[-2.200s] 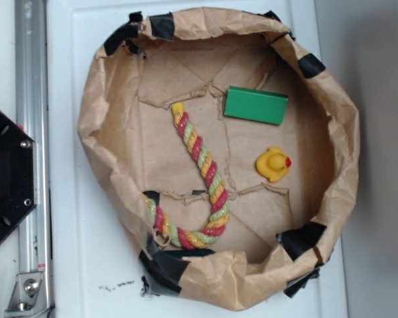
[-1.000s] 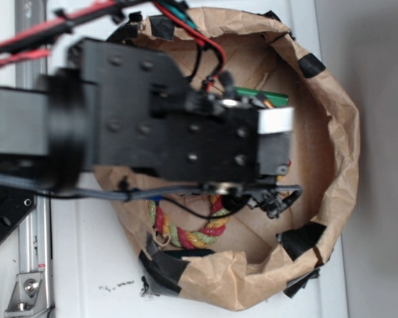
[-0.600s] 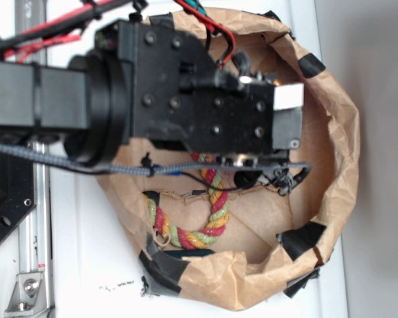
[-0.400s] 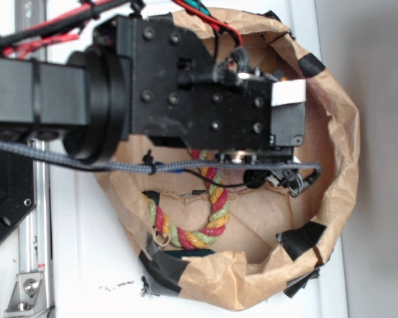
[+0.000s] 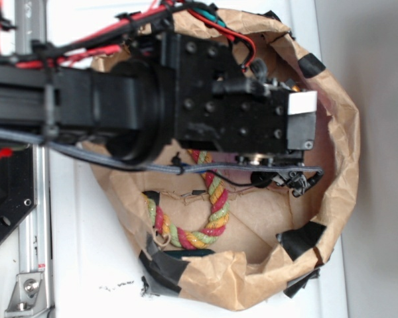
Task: Grab the yellow duck.
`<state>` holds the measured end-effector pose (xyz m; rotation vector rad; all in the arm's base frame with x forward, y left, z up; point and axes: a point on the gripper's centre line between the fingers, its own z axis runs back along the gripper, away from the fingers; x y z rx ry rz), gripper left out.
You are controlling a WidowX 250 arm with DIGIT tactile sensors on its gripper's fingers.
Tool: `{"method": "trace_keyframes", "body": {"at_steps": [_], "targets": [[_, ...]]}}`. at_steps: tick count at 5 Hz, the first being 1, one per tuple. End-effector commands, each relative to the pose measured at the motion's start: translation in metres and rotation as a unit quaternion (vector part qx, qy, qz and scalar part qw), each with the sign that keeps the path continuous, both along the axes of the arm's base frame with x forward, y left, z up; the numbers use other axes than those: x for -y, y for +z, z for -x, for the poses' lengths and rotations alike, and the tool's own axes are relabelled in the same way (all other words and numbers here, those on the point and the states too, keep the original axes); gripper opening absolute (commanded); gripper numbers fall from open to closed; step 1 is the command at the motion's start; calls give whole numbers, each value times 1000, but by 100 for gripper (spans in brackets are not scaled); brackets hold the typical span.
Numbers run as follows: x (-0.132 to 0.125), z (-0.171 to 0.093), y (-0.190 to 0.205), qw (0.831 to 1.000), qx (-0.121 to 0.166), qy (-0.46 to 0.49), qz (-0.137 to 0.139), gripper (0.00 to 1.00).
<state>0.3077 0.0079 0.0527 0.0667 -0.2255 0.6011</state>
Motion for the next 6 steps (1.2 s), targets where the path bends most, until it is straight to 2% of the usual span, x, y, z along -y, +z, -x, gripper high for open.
{"method": "trace_keyframes", "body": {"at_steps": [1,3,4,5,6], "targets": [[1,-12,-2,1000,19,-5,-6,100],[31,3,-33,999,-8,-50,0,100],[36,-6,-31,997,6,-76,-20,100],[27,-21,-21,996,28,-78,-24,100],[18,-29,-17,996,30,-75,-29,100]]}}
